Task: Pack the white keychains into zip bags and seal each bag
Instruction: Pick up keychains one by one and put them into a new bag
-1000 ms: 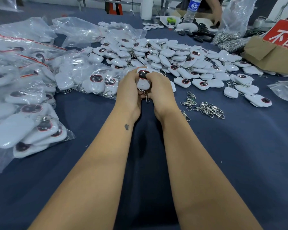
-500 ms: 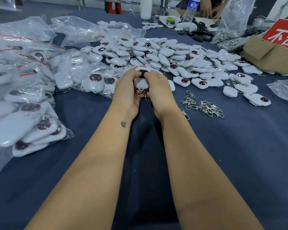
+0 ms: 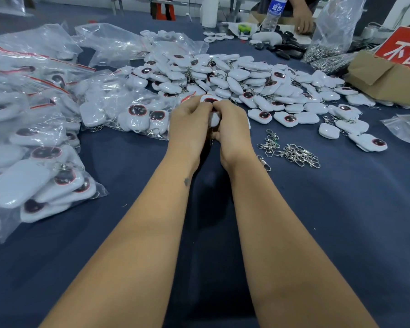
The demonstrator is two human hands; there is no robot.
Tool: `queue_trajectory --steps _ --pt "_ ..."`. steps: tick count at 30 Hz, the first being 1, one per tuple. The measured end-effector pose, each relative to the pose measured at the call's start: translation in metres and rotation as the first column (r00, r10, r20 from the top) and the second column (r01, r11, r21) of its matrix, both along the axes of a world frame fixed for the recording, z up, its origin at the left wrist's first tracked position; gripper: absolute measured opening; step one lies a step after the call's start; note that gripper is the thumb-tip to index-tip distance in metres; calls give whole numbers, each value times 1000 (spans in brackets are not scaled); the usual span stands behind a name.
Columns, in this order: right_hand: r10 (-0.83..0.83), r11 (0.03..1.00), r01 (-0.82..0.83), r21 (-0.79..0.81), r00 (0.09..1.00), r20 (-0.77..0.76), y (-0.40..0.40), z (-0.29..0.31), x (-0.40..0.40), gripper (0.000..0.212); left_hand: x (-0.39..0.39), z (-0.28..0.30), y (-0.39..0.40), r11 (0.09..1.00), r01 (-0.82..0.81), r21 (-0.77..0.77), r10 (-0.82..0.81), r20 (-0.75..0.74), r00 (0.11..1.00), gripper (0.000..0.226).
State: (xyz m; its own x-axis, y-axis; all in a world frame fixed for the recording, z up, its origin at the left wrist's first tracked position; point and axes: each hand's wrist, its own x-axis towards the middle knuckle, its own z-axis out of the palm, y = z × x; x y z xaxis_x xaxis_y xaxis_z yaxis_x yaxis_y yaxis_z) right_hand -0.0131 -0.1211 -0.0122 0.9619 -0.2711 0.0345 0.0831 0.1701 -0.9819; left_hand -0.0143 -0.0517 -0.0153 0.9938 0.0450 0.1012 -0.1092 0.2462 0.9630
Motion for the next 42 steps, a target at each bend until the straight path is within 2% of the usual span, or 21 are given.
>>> queue_trajectory --steps 2,4,7,9,11,13,14,16,17,19,22,25,27,29,30,34,36,38,39,41,42 --pt "-4 992 3 127 1000 12 0 0 -3 21 -6 0 -3 968 -64 242 31 138 990 23" --pt "-12 961 1 276 999 36 -1 1 -3 20 -12 0 -5 892 -173 417 53 282 958 24" --pt "-132 948 117 296 991 30 -3 2 0 7 -15 4 2 735 -512 444 227 550 804 31" --pt "-180 963 170 209 983 32 -3 3 -2 4 -10 4 12 574 -630 523 309 574 758 33" --pt "-200 970 194 143 979 26 -3 3 -5 14 -4 1 21 391 -597 701 355 483 800 37" --pt "-212 968 210 135 977 -2 -4 5 -4 18 -1 -3 29 307 -526 793 387 401 830 37" --pt "-204 965 203 168 979 -8 -4 6 -4 15 1 -3 31 323 -517 793 392 385 835 33" --pt "-185 954 177 241 983 10 -2 8 -3 5 2 -2 35 417 -526 741 415 360 836 25" --pt "-183 956 174 237 983 19 -1 7 -3 10 3 -1 36 481 -528 700 438 330 836 22" --pt "-164 972 153 181 985 48 2 5 -3 19 3 1 37 609 -532 589 485 254 837 20" --pt "-55 998 51 46 995 80 11 3 -4 17 4 3 37 698 -551 456 509 226 831 18" --pt "66 960 -36 -276 993 100 17 -1 -7 14 4 3 36 730 -571 377 515 246 821 15" --pt "135 882 -58 -467 982 134 19 -4 -8 25 3 3 36 750 -572 333 516 248 820 12" --pt "154 822 -48 -568 978 140 20 -5 -9 35 2 3 35 767 -561 312 503 249 827 9" --pt "130 816 -26 -578 982 140 20 -6 -8 35 2 3 34 779 -549 304 493 244 835 8" --pt "47 907 -17 -422 997 60 20 -6 -8 23 1 5 32 811 -515 277 465 228 855 12" --pt "91 798 -22 -603 992 85 21 -6 -8 15 1 4 32 800 -524 294 467 244 850 9" --pt "148 635 -21 -772 984 95 24 -9 -5 20 2 2 32 808 -502 309 442 248 862 11" --pt "162 606 -24 -795 982 94 25 -9 -5 26 2 1 31 816 -483 317 420 249 873 13" --pt "145 631 20 -776 979 143 25 -7 -5 34 2 2 30 814 -467 345 391 267 881 15" --pt "100 657 66 -751 980 173 24 -6 -6 30 1 3 29 806 -474 355 388 287 876 15"
